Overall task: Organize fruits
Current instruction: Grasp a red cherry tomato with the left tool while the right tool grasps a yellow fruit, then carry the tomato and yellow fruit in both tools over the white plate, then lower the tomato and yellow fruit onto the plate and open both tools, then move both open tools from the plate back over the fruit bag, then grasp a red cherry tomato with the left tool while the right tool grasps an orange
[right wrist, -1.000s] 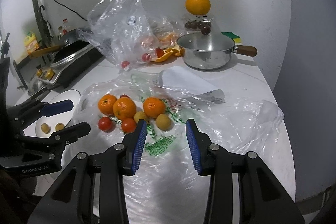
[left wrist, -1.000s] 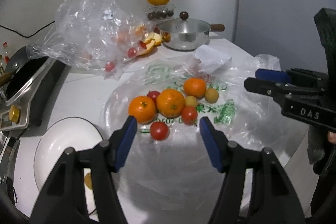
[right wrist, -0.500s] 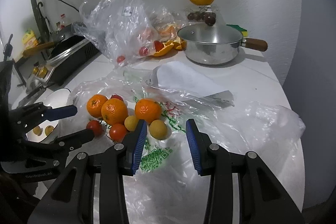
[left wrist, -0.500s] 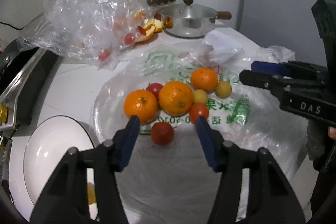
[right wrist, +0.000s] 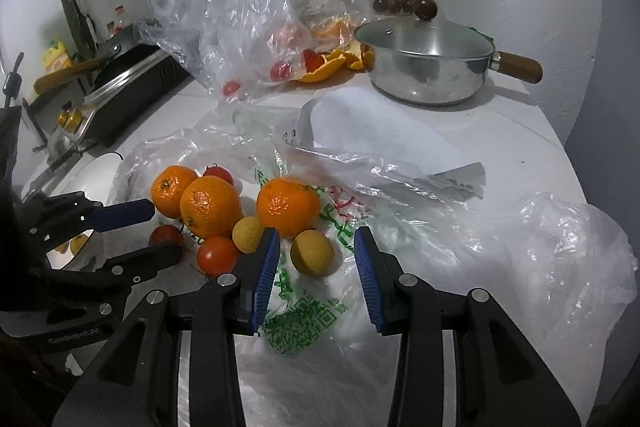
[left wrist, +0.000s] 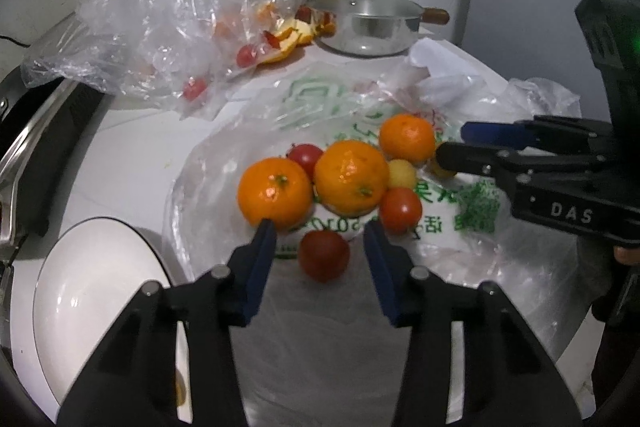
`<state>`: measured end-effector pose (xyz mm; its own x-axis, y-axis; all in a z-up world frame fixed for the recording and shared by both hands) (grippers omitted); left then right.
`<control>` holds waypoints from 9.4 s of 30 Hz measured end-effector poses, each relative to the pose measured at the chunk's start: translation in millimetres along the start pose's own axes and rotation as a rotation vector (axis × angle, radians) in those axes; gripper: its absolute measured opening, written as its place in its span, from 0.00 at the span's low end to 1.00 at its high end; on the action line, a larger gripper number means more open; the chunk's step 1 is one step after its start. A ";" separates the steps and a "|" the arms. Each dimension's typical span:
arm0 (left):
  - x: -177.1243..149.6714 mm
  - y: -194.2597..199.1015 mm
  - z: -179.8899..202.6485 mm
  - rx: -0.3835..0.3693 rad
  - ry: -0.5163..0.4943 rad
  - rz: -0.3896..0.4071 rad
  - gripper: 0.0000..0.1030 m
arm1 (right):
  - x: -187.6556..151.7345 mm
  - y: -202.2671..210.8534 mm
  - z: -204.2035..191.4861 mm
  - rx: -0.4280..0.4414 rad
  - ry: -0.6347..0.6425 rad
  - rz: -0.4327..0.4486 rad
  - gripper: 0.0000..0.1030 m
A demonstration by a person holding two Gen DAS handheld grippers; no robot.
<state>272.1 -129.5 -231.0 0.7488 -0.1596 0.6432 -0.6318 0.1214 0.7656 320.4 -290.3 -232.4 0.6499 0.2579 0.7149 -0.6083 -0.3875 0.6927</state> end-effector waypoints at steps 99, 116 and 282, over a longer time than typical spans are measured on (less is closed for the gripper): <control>-60.0 138.5 -71.1 -0.066 0.056 0.191 0.27 | -0.3 61.2 -168.9 -0.069 0.246 0.047 0.26; -91.7 136.3 -135.7 -0.007 0.148 0.168 0.27 | 2.0 27.0 -221.6 -0.021 0.304 0.001 0.26; 11.9 -20.5 42.9 -0.100 0.055 -0.070 0.26 | -11.4 32.0 9.1 0.036 0.053 0.071 0.42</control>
<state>285.4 -175.9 -239.5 0.8022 -0.1175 0.5854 -0.5563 0.2092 0.8042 297.6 -313.7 -219.2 0.5799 0.2749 0.7669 -0.6349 -0.4374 0.6368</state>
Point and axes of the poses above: each gripper's, at about its wrist camera, not at the fingertips, and y roughly against the way its jaws point, z to its right, x to its top, the point moved 2 cm from there along -y, roughly the way its jaws point, and after that the axes turned 1 degree about y, right-handed, at the moved point
